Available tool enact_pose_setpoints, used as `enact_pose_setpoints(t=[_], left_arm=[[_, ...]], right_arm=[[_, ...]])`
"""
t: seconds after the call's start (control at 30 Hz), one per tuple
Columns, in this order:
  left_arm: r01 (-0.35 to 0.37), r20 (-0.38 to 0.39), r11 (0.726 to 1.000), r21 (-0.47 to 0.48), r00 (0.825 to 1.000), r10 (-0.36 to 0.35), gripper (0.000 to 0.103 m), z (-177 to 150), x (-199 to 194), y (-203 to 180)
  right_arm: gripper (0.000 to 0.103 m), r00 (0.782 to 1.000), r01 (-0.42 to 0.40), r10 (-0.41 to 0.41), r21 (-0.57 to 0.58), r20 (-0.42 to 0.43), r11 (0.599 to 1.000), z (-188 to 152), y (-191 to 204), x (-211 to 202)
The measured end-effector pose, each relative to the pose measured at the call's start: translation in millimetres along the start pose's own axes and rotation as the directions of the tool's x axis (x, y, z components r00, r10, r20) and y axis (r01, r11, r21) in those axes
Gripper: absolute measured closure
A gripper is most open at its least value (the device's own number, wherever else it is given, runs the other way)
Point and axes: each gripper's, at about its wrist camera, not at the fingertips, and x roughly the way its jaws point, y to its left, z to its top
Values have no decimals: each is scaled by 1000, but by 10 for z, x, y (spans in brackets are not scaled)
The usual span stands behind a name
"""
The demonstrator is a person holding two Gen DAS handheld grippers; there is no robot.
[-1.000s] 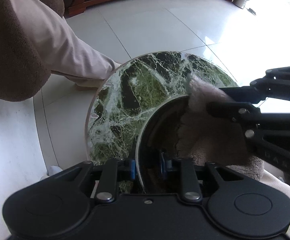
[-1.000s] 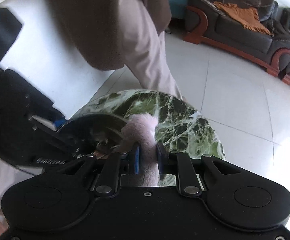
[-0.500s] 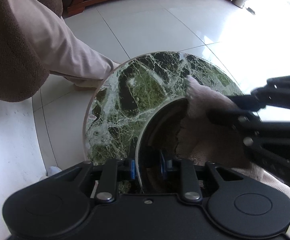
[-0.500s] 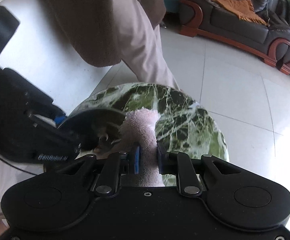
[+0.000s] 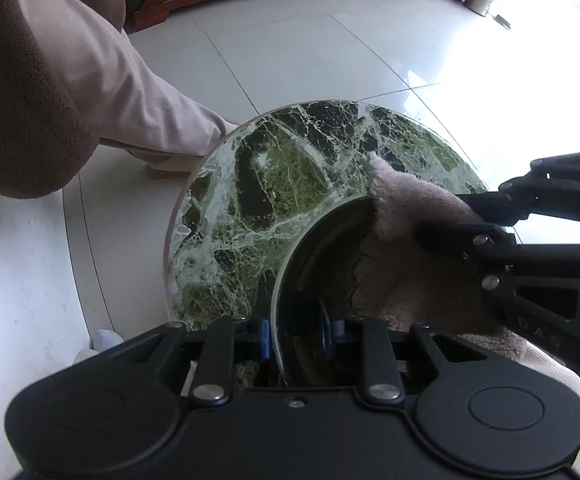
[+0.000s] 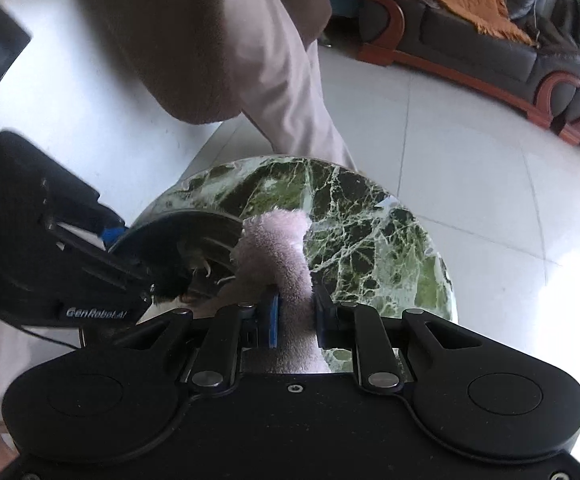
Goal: Clean bowl
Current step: 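Wipe bowl wall near rim with towel, right gripper, while left gripper holds rim, then scrub bowl bottom with towel in right gripper while left gripper holds rim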
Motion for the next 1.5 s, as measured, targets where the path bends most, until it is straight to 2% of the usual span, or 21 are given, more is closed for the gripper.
enact_pose_setpoints(t=[0.17, 0.3, 0.37, 0.5, 0.67, 0.83, 0.93, 1.07, 1.17, 1.27, 1.3, 1.4, 1.5], left_arm=[[16, 0, 1000, -19, 1000, -16, 81, 1, 1, 9], [5, 2, 1000, 6, 1000, -5, 81, -1, 0, -24], [7, 3, 1000, 9, 1000, -7, 81, -6, 6, -28], [5, 9, 1000, -3, 1000, -5, 81, -6, 8, -34], [14, 14, 1000, -11, 1000, -13, 81, 7, 0, -46], [12, 2, 1000, 20, 1000, -12, 81, -8, -2, -66], [11, -8, 999, 44, 1000, -10, 81, -26, -3, -72], [10, -6, 999, 38, 1000, -9, 81, -37, -4, -71], [4, 5, 1000, 22, 1000, -4, 81, -54, -5, -76], [8, 28, 1000, -4, 1000, -8, 81, -84, -4, -66], [11, 32, 1000, -15, 999, -10, 81, -90, -3, -63], [20, 35, 999, -35, 999, -19, 80, -90, 4, -64], [25, 44, 999, -47, 999, -23, 79, -66, 20, -72]], right_arm=[[86, 1000, -7, 7, 65, -6, 998, -258, 39, -124], [85, 999, 45, -46, -10, -21, 999, -220, 150, -104], [86, 999, 38, -38, -9, -21, 999, -166, 111, -63], [86, 1000, -13, 15, 87, -16, 996, -127, -74, 0], [84, 1000, -17, 17, 202, 0, 979, -369, -38, -118], [84, 1000, 15, -14, 172, -4, 985, -383, 50, -150], [84, 999, 35, -34, 88, -9, 996, -215, 32, -82], [84, 1000, 23, -22, 5, -18, 1000, -38, 10, 32], [84, 1000, -4, 6, 79, -13, 997, -92, -86, 28], [84, 1000, -31, 30, 268, 10, 963, -342, -183, -59], [83, 999, -49, 40, 355, 31, 934, -461, -195, -105], [80, 998, -58, 32, 498, 60, 865, -638, -175, -162], [79, 996, -72, 23, 637, 85, 768, -802, -158, -202]])
